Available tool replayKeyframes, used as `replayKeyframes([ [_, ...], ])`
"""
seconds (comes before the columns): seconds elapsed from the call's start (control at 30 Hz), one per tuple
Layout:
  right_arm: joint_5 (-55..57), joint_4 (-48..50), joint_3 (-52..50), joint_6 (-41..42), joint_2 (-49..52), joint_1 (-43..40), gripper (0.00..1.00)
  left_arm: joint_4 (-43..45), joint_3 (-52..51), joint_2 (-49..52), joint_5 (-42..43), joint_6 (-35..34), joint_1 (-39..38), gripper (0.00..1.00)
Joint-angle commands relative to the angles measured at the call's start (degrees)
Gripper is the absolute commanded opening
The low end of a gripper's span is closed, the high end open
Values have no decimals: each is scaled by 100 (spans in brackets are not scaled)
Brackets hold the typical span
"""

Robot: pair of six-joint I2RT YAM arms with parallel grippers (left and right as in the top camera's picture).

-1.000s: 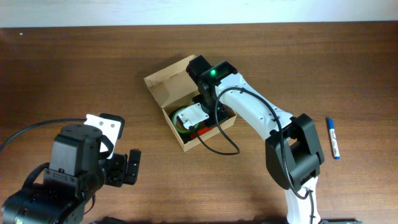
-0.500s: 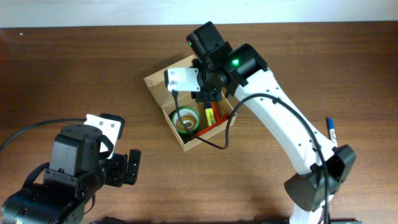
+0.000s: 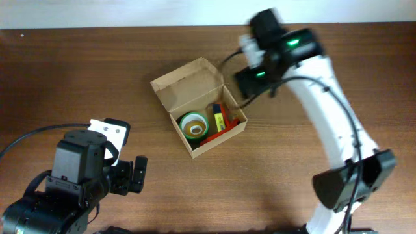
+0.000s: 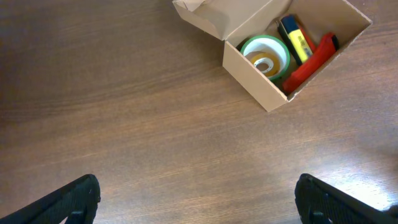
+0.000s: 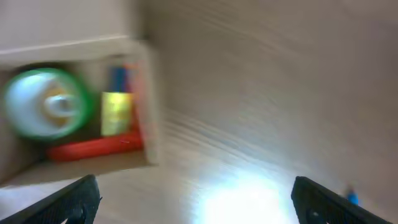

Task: Pack container
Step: 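Move the right gripper over the blue-capped marker, then lower the right gripper and grasp the blue-capped marker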

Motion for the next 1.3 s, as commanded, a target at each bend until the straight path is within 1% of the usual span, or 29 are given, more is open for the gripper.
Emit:
replayKeyframes([
  [0.0,186,-157,85,330,-203,-859,99,-2,20,-7,61,109,13,100],
  [0.13,157,-415,85,332,-249,-2280,99,-2,20,-7,61,109,13,100],
  [0.2,-37,-455,85,332,-328,-3001,99,-2,20,-7,59,109,13,100],
  [0.23,-210,-492,85,330,-380,-3222,99,-2,20,-7,61,109,13,100],
  [0.3,-354,-516,83,330,-542,-3477,99,-2,20,-7,61,109,13,100],
  [0.4,-343,-509,81,328,-837,-3510,99,-2,20,-7,61,109,13,100],
  [0.47,-363,-442,-120,328,-896,-3510,99,-2,20,-7,61,109,13,100],
  [0.53,-302,282,-1239,262,-1309,-3510,99,-2,20,-7,61,109,13,100],
  [0.63,-28,1991,-3440,17,-2448,-3556,99,-2,20,-9,59,109,13,100],
  [0.7,28,2750,-4395,-168,-2940,-3683,99,-2,20,-7,61,109,13,100],
  [0.73,33,2955,-4684,-168,-3032,-3744,99,-2,20,-9,61,109,13,100],
  [0.77,55,3143,-5005,-168,-3064,-3834,99,-2,20,-9,61,109,13,100],
  [0.83,63,3364,-5331,-166,-3058,-4041,99,-2,20,-7,61,109,13,100],
  [0.93,72,3626,-5506,-166,-3008,-4389,99,-2,20,-7,61,109,13,100],
  [1.0,31,3740,-5545,-166,-2745,-4651,99,-2,20,-9,61,109,13,100],
  [1.07,9,3738,-5547,-170,-2439,-4730,99,-2,20,-9,61,109,13,100],
  [1.23,2,3620,-5547,-168,-1613,-4750,100,-2,20,-7,61,109,13,100],
  [1.27,9,3609,-5547,-168,-1475,-4750,97,-2,20,-7,61,109,13,100],
])
